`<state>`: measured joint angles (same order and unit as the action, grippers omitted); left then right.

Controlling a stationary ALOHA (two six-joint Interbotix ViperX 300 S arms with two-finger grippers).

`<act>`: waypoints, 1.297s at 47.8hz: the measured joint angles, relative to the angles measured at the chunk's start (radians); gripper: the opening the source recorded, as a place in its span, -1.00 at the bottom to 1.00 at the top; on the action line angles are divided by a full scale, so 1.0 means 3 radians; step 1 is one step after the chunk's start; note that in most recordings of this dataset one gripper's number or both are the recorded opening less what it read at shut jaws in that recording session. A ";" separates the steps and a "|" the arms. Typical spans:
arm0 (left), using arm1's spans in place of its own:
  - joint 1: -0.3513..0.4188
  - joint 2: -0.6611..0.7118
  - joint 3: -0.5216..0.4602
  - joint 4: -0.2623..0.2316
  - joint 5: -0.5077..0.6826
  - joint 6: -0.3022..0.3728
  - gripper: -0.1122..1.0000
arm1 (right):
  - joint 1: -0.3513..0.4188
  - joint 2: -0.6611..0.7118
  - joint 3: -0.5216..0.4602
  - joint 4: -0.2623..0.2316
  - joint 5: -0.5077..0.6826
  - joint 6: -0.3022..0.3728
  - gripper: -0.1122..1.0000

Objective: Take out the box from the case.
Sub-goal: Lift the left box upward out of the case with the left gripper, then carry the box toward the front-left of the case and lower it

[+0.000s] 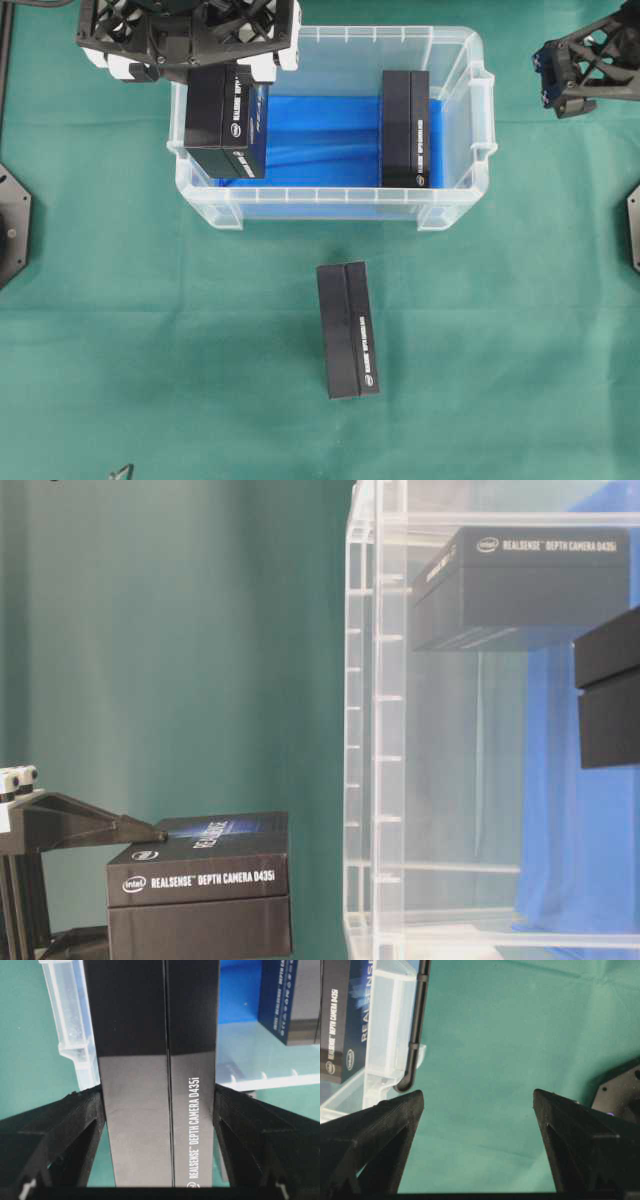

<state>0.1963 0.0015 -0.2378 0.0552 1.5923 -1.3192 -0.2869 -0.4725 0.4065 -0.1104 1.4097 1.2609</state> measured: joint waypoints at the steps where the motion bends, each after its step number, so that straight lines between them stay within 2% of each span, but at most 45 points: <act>1: 0.0000 0.0000 0.0000 0.0000 0.0000 0.0000 0.49 | 0.0000 0.0000 0.0000 0.0005 0.0000 0.0000 0.81; 8: -0.0010 0.0000 0.0000 0.0000 0.0000 -0.0036 0.49 | 0.0000 0.0000 0.0000 0.0000 0.0000 0.0000 0.81; 19: -0.0184 0.0000 -0.0005 0.0000 0.0005 -0.0118 0.49 | 0.0000 0.0000 0.0000 0.0000 0.0000 -0.0010 0.81; 35: -0.0731 0.0000 -0.0005 0.0020 0.0005 -0.0680 0.49 | 0.0000 0.0000 0.0000 0.0000 0.0000 -0.0082 0.81; 53: -0.1498 0.0000 0.0000 0.0056 0.0005 -0.1600 0.49 | 0.0015 0.0000 0.0000 0.0005 0.0005 -0.0087 0.81; 62: -0.1815 0.0005 0.0000 0.0061 0.0005 -0.1943 0.49 | 0.0046 0.0000 0.0000 0.0000 0.0000 -0.0087 0.81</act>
<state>-0.3482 0.0031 -0.2378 0.0736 1.5938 -1.9021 -0.2730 -0.4725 0.4065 -0.1104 1.4097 1.2349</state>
